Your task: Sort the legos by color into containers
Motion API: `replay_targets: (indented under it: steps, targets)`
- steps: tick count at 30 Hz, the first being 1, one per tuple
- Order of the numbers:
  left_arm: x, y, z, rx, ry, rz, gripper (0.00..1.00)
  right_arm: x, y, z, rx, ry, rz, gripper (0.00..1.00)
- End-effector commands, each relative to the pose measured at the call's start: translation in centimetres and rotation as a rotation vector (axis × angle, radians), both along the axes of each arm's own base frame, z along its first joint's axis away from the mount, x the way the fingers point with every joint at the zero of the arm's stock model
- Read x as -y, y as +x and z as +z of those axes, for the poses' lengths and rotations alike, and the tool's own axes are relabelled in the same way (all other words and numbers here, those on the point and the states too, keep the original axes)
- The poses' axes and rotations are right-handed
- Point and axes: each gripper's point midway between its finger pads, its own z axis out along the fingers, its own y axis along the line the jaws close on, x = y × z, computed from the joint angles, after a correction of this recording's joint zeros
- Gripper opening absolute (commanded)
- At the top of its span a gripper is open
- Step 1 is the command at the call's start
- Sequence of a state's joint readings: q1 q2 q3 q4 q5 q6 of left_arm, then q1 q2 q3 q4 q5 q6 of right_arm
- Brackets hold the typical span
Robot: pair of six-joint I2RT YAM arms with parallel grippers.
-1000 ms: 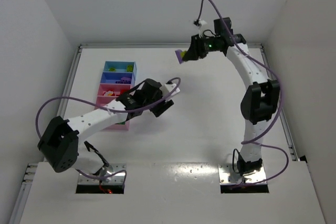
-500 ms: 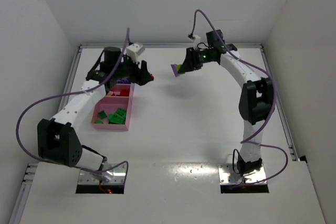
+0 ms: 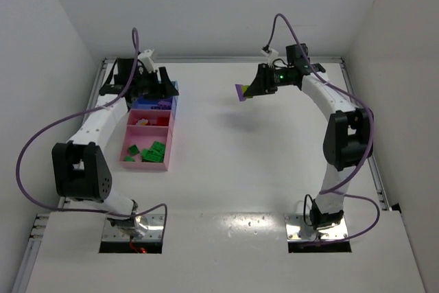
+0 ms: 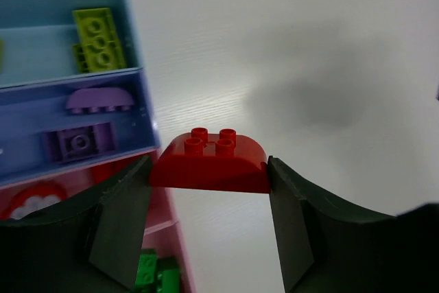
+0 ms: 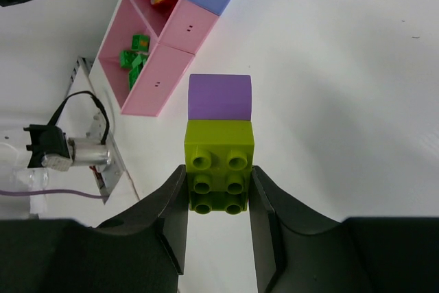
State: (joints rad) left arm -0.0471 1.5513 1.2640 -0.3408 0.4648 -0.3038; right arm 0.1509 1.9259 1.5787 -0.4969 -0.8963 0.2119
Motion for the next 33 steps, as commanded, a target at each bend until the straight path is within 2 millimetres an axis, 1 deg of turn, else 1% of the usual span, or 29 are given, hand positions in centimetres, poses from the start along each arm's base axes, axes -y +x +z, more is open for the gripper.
replay_targets:
  steps: [1,2,4,5,7,8,9,10,12,14,15,16,18,20,21,22,23,24,25,26,27,29,30,31,32,33]
  targets:
    - [-4.3,-0.3,2.4,0.066,0.22,0.189,0.21,-0.5,-0.3,2.7,0.075,0.049,0.009,0.0]
    - [-5.6,-0.4,2.6,0.072,0.272,0.239,0.21,-0.5,-0.4,2.4,0.058,0.051,0.005,0.0]
    - [-6.5,-1.3,0.6,0.019,0.337,0.26,0.2,-0.5,-0.4,2.4,0.058,0.051,0.005,0.0]
    - [-7.4,-1.4,0.5,0.022,0.377,0.292,0.2,-0.5,-0.4,2.4,0.058,0.051,0.005,0.0]
    - [-8.5,-2.2,-1.3,-0.036,0.414,0.32,0.2,-0.5,-0.3,2.3,0.059,0.044,-0.001,0.0]
    - [-8.6,-2.6,-1.9,-0.057,0.419,0.316,0.2,-0.5,-0.3,2.3,0.051,0.047,-0.005,0.0]
    - [-9.0,-2.8,-2.4,-0.071,0.422,0.324,0.2,-0.5,-0.3,2.3,0.051,0.047,-0.005,0.0]
    - [-9.2,-3.2,-3.2,-0.091,0.432,0.327,0.2,-0.5,-0.4,2.7,0.06,0.048,-0.005,0.0]
    - [-9.6,-3.3,-4.3,-0.121,0.438,0.33,0.2,-0.4,-0.2,3.0,0.07,0.044,-0.011,0.0]
    - [-10.0,-3.3,-4.7,-0.131,0.447,0.33,0.2,-0.4,-0.2,3.0,0.07,0.044,-0.011,0.0]
    - [-9.8,-3.3,-4.7,-0.131,0.441,0.324,0.2,-0.4,-0.2,3.0,0.07,0.044,-0.011,0.0]
    - [-9.8,-3.4,-5.5,-0.152,0.445,0.319,0.2,-0.5,-0.1,3.1,0.072,0.048,-0.015,0.0]
    - [-9.6,-3.4,-5.9,-0.162,0.441,0.31,0.2,-0.5,-0.1,3.1,0.072,0.048,-0.015,0.0]
    - [-9.6,-3.3,-6.9,-0.187,0.446,0.304,0.2,-0.5,-0.1,3.1,0.072,0.048,-0.015,0.0]
    - [-9.6,-3.3,-6.9,-0.187,0.446,0.304,0.2,-0.5,-0.1,3.1,0.072,0.048,-0.015,0.0]
    - [-9.8,-3.3,-7.6,-0.207,0.442,0.303,0.2,-0.5,-0.1,3.1,0.072,0.048,-0.015,0.0]
    - [-9.8,-3.1,-7.6,-0.207,0.442,0.303,0.23,-0.5,0.0,2.7,0.063,0.046,-0.015,0.0]
    - [-9.7,-3.1,-8.3,-0.226,0.44,0.292,0.26,-0.5,0.0,2.7,0.062,0.046,-0.015,0.0]
    - [-10.0,-3.0,-8.7,-0.239,0.44,0.299,0.29,-0.5,0.0,2.7,0.062,0.046,-0.015,0.0]
    - [-9.9,-2.7,-8.6,-0.236,0.433,0.293,0.35,-0.5,0.0,2.7,0.062,0.046,-0.015,0.0]
    - [-9.9,-2.5,-8.6,-0.236,0.433,0.293,0.38,-0.5,0.0,2.7,0.062,0.046,-0.015,0.0]
    - [-9.7,-2.5,-9.5,-0.258,0.431,0.282,0.47,-0.5,0.1,2.3,0.053,0.045,-0.015,0.0]
    - [-9.7,-2.5,-9.2,-0.258,0.431,0.282,0.58,-0.5,0.3,2.6,0.062,0.046,-0.015,0.0]
    - [-9.3,-2.5,-9.6,-0.267,0.418,0.266,0.63,-0.5,0.3,2.6,0.062,0.046,-0.015,0.0]
    - [-9.1,-2.5,-9.6,-0.267,0.407,0.255,0.74,-0.5,0.3,2.2,0.053,0.045,-0.015,0.0]
    - [-8.8,-2.5,-9.6,-0.267,0.396,0.245,0.79,-0.6,0.2,2.3,0.052,0.051,-0.009,0.0]
